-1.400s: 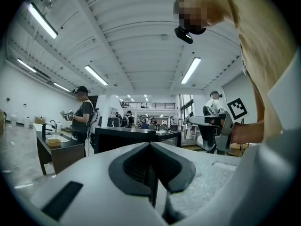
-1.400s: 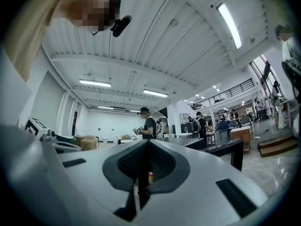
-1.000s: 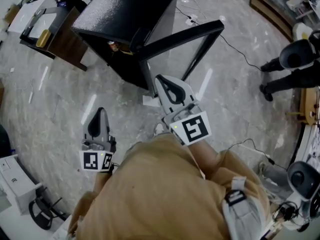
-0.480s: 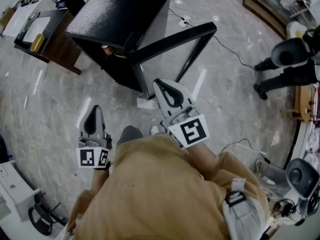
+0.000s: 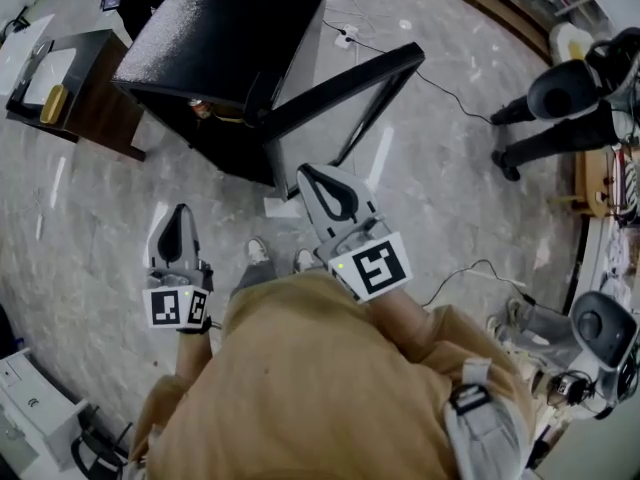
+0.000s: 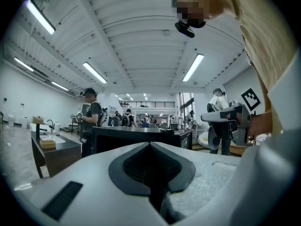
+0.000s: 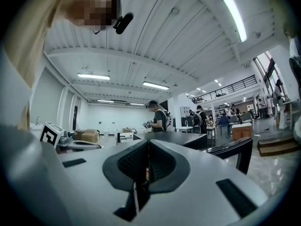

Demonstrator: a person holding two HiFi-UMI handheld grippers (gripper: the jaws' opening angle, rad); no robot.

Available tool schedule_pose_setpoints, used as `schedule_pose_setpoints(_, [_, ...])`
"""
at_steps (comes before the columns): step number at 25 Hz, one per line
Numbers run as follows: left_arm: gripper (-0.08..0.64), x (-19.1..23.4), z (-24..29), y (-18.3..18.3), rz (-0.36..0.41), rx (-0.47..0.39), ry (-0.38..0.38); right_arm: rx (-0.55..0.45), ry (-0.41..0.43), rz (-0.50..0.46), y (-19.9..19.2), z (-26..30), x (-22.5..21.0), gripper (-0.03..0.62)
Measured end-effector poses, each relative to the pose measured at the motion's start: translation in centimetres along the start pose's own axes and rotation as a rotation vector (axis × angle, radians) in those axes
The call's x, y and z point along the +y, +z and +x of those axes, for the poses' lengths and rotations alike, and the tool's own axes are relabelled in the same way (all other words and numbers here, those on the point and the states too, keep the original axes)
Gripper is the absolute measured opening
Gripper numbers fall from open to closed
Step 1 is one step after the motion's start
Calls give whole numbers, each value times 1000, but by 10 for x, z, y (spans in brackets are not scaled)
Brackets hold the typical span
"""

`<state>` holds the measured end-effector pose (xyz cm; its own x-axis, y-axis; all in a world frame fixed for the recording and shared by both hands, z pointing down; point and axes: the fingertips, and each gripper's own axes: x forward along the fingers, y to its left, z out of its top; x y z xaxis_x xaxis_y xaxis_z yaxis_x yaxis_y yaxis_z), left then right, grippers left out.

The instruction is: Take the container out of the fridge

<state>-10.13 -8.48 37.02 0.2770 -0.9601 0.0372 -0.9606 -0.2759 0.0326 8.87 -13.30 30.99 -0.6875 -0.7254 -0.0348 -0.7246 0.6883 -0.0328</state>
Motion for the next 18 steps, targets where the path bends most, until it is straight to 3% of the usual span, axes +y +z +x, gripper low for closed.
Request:
schedule_pose_setpoints(11, [0,48,45,-26,36,86,-81,44,-67,7,-6,33,22,3])
schedule_pose_setpoints(18, [34,55,67,-64,54,155,-200,70,-103,8,-20,45,35,3])
